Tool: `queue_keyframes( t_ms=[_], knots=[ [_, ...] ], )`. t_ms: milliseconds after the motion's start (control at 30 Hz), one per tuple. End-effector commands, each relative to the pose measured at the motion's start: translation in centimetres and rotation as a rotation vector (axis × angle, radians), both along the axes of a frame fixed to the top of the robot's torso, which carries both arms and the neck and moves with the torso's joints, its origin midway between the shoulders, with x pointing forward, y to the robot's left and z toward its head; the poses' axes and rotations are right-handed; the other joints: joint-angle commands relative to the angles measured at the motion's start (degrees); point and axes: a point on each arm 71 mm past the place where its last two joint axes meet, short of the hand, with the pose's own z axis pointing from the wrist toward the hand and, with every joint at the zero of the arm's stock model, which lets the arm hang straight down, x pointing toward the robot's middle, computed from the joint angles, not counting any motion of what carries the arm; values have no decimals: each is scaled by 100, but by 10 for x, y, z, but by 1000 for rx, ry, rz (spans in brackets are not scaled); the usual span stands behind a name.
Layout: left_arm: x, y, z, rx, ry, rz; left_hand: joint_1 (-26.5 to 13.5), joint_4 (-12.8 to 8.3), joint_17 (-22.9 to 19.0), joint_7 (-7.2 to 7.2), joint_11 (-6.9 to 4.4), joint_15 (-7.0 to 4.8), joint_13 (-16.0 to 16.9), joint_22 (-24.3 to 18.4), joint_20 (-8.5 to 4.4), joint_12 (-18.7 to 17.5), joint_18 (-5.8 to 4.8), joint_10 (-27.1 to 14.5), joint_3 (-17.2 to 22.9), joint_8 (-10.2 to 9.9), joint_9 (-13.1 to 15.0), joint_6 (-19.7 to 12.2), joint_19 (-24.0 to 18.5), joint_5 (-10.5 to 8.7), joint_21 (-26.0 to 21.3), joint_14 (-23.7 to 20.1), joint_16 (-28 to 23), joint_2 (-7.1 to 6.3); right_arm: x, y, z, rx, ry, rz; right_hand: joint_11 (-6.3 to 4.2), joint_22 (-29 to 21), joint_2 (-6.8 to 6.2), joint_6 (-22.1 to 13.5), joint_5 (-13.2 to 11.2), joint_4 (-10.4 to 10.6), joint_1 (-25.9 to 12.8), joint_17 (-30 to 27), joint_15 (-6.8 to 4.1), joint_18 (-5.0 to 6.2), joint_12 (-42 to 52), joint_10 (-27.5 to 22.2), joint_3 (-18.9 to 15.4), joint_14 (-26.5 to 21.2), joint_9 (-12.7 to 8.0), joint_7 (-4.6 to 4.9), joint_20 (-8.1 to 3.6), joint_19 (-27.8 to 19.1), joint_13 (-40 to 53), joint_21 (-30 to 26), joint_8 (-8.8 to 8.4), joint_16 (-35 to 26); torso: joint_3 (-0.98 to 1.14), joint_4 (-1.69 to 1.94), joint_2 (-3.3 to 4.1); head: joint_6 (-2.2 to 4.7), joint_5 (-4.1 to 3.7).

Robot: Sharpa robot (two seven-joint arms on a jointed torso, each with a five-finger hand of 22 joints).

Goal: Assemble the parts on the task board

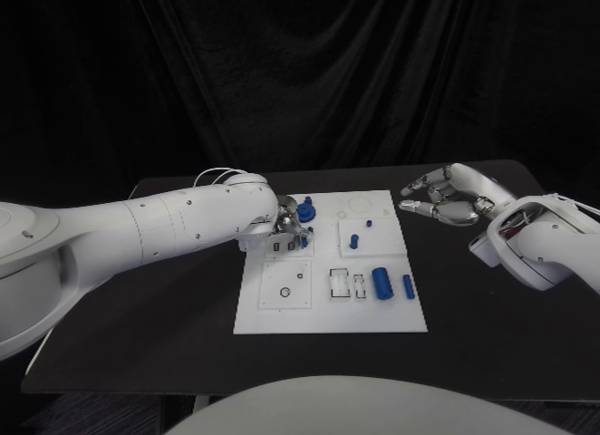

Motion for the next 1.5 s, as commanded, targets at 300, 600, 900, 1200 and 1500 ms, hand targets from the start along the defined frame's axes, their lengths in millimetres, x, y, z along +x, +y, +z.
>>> queue_keyframes(
  t_ms=[300, 600, 900, 1200, 1500],
  knots=[
    [-2, -2, -2, -11, 15, -24, 99, -134, 1508, -21, -44, -55, 1509, 832, -55, 20, 103, 594, 62, -142, 24, 119, 75, 162, -22, 615, -29, -43, 0, 1, -3, -5, 17, 10, -1, 969, 9, 43, 30, 27, -76, 357, 34, 88, -22, -26, -20, 96, -8, -19, 5, 12, -6, -6, 21, 6, -3, 1, -3, 1, 10],
    [-2, 0, -3, -8, 22, -26, 226, -479, 1508, -59, -82, -91, 1509, 856, -92, 20, 100, 594, 443, -414, -34, 300, 93, 609, -26, 615, -29, -151, 0, 0, -4, -9, 26, 7, -3, 968, 26, 46, 45, 22, -73, 354, 32, 89, -17, -16, -14, 95, -11, -21, 4, 12, 0, -9, 19, 4, -1, 0, -4, 1, 28],
    [-2, 4, -2, -11, 16, -17, 81, -920, 1508, -79, -108, -119, 1509, 872, -121, 20, 99, 594, 1379, -634, 63, 454, 101, 1427, -42, 615, -29, -467, 1, -1, -6, -14, 33, 3, -4, 965, 42, 48, 53, 15, -64, 349, 31, 92, -17, -14, -6, 94, -14, -22, 3, 8, -1, -22, 17, 0, -2, -2, -5, 1, 66],
    [-2, 17, -1, -14, -10, 20, -173, -1073, 1508, -75, -110, -121, 1509, 850, -124, 20, 108, 594, 1844, -687, 213, 497, 80, 1438, -71, 615, -29, -576, 1, -4, -8, -18, 39, -4, -5, 964, 48, 49, 56, 13, -60, 344, 31, 93, -17, -13, -3, 92, -15, -22, 2, 7, -2, -26, 16, -5, -1, 7, -11, 1, 79],
    [-2, 28, 0, -12, -27, 51, -318, -1075, 1508, -62, -99, -114, 1509, 816, -118, 20, 119, 594, 1998, -738, 274, 489, 51, 1289, -101, 615, -29, -574, 0, -6, -11, -20, 46, -6, -5, 964, 48, 49, 56, 13, -60, 344, 31, 93, -17, -13, -3, 92, -15, -22, 2, 7, -2, -26, 16, -5, -3, 1, -10, 1, 96]
  ],
)
